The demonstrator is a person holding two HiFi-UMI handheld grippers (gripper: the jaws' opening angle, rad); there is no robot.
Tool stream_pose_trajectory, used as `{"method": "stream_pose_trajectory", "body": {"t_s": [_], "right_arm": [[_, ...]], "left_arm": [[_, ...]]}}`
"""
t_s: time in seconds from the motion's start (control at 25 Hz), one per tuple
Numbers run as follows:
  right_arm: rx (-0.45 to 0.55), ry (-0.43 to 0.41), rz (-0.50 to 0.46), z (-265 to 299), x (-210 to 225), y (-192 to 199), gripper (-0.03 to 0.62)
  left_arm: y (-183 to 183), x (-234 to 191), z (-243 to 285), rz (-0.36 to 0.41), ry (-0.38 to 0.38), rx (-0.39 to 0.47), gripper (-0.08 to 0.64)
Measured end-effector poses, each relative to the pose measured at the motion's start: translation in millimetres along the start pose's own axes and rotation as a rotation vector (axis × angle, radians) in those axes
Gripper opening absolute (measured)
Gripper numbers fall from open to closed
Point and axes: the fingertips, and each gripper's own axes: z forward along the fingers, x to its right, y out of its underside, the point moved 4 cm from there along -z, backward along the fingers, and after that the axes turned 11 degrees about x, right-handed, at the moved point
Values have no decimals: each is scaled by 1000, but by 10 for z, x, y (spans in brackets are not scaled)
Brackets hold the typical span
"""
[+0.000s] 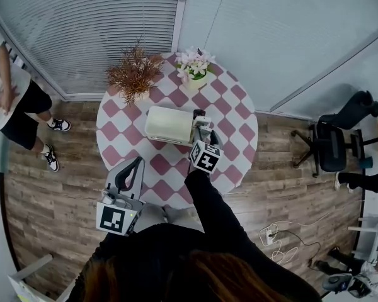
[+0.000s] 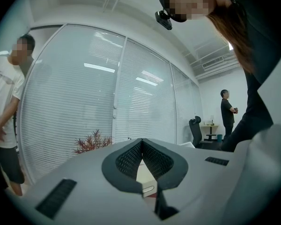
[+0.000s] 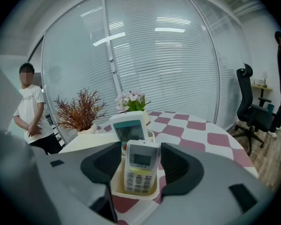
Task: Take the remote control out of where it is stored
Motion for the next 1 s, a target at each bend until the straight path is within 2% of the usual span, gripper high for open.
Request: {"method": "stream_pose_trajectory", "body": {"t_s": [0.28,1.0], "right_arm": [[-17,11,-9,63,24,54,250],[61,-100,-183,-115,-212,-167,241]], "left_arm": [[1,-35,43,0,6,-7,6],[15,-21,113,-4,15,-4,6]]}}
